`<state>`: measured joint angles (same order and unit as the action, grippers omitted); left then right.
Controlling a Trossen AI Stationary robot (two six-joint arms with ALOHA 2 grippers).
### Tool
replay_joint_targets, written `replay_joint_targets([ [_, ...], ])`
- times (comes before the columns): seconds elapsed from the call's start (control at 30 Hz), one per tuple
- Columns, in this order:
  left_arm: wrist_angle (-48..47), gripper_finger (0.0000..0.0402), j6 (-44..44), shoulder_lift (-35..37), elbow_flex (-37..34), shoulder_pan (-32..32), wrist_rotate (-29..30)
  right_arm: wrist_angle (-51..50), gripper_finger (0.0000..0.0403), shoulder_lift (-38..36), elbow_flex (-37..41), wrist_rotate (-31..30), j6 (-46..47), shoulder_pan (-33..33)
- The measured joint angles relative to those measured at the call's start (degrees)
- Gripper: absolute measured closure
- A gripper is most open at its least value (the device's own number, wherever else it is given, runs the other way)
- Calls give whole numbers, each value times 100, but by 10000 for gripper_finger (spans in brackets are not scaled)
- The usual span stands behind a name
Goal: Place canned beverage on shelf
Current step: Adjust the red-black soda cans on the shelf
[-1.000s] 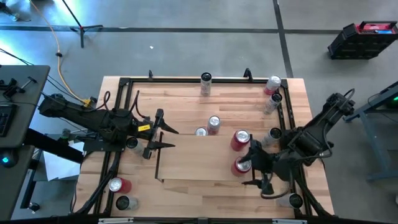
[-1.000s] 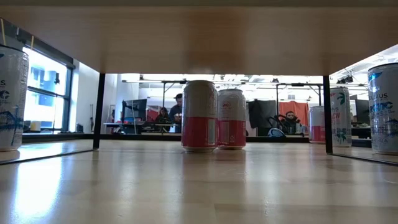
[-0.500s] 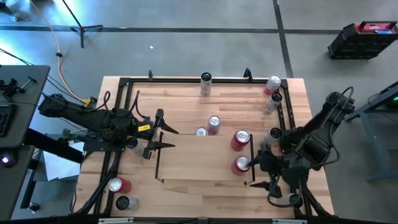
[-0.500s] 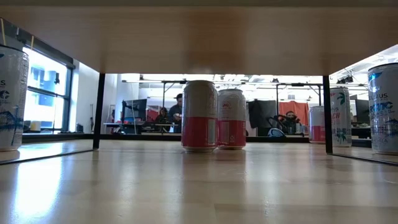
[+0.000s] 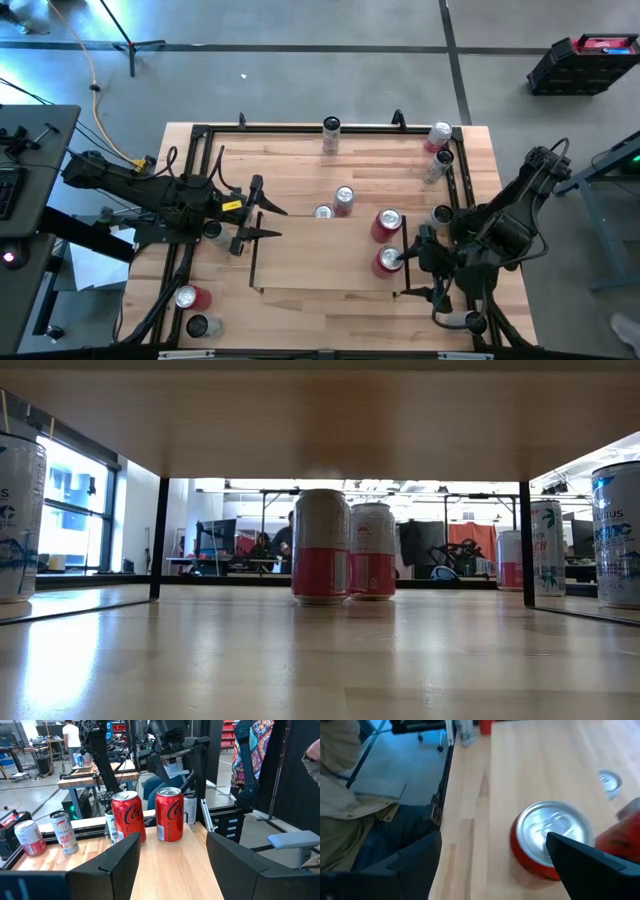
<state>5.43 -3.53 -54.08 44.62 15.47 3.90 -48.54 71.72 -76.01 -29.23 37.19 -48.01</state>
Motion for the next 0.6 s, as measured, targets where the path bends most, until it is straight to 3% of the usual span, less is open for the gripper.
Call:
replay_joint_targets([
  [0.2, 0, 186, 4, 0, 0, -1, 0, 20, 59, -82, 0, -501, -163, 66],
  [0.43, 0, 186, 7, 0, 0, 1, 0, 27, 59, 124, 0, 73, -162, 412],
  [0.6, 0, 186, 32, 0, 0, -1, -2, 42, 59, 163, 0, 127, -234, 527],
])
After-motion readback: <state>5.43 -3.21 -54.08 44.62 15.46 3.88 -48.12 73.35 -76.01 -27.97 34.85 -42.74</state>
